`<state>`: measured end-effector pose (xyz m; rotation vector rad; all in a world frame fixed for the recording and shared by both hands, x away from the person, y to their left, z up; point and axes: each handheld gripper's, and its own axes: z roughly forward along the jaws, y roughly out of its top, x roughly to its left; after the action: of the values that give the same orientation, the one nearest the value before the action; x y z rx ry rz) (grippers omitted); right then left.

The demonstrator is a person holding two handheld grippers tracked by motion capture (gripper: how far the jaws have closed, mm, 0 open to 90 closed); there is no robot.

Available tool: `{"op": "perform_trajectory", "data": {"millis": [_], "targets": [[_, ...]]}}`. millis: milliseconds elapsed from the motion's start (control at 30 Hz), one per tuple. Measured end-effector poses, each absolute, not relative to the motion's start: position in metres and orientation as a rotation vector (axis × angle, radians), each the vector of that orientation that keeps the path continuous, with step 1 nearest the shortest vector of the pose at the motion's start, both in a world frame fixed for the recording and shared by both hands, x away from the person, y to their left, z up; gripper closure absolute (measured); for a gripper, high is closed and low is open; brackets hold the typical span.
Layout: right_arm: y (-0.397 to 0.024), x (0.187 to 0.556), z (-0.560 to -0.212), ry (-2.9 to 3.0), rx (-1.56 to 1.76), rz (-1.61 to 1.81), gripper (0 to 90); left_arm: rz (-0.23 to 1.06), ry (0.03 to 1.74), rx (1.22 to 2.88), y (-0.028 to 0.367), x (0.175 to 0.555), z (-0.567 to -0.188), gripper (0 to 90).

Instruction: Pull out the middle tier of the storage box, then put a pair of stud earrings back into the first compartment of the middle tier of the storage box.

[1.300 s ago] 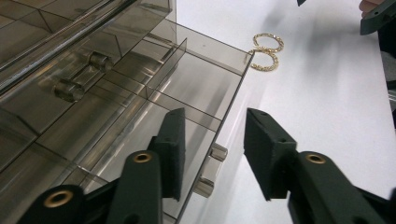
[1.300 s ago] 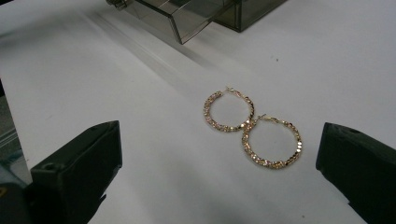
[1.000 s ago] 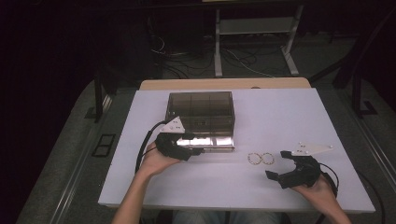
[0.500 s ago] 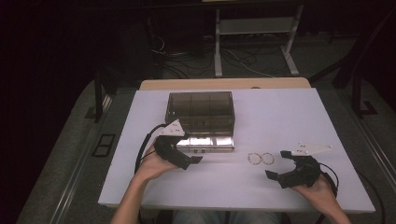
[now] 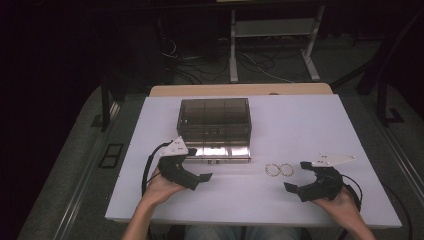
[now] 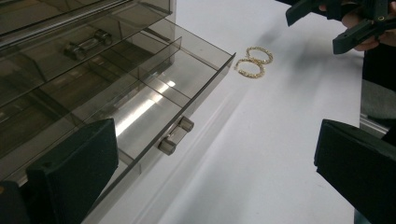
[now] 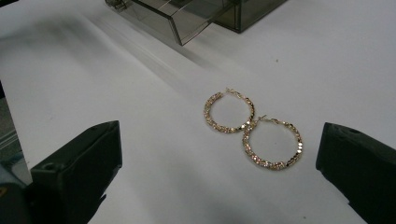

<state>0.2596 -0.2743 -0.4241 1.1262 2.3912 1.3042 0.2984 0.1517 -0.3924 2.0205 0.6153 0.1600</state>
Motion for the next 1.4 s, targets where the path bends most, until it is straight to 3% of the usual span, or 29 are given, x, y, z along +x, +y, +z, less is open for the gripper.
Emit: {"op": "perform_trajectory", "data": {"millis": [767, 1400], "targets": [[-0.275, 0.258, -0.423, 2.397, 1.125, 1.306, 0.0, 0.218, 0.639, 1.943, 0.161, 0.272, -0.411, 0.0], [-0.259, 0.264, -0.409, 2.465, 1.085, 1.268, 0.0, 0.215, 0.66, 1.903, 0.16, 0.273, -0.418, 0.0]]}}
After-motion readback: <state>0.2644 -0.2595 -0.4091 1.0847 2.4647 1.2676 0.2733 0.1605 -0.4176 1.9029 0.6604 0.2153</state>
